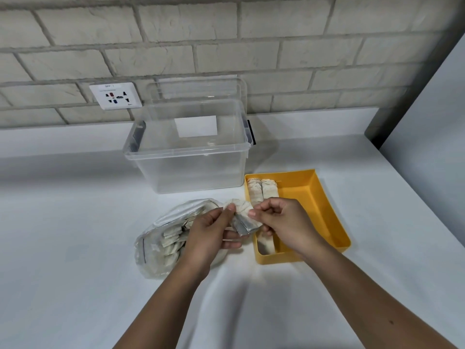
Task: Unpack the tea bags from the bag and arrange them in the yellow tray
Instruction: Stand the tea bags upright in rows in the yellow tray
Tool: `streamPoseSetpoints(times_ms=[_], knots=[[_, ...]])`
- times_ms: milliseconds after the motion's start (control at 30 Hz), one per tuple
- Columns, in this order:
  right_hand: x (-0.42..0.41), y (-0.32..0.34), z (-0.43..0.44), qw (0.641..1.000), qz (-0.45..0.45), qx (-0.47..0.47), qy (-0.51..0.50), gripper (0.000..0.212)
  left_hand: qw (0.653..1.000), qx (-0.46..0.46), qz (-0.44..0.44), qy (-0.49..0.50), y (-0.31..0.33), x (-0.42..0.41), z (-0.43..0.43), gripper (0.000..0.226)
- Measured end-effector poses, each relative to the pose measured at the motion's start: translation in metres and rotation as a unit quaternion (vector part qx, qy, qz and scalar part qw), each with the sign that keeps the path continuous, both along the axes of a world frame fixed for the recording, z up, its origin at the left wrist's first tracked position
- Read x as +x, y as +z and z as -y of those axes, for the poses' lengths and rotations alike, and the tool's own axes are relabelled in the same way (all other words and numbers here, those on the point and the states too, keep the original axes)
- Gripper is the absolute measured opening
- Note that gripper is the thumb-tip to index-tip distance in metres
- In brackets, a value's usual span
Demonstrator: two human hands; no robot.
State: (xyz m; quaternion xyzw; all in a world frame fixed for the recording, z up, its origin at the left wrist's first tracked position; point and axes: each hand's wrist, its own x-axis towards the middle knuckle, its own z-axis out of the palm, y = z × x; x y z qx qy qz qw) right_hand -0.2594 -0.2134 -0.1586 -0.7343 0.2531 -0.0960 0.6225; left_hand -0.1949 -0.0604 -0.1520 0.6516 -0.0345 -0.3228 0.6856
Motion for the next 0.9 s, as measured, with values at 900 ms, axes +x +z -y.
streamPoseSetpoints(times_ms=[900], knots=[[-0.005,0.006,-0.010,0.996,0.054,0.062,-0.022,0.010,0.998,0.043,0.056,-0.003,0.013,-0.008,-0.001,0.020]])
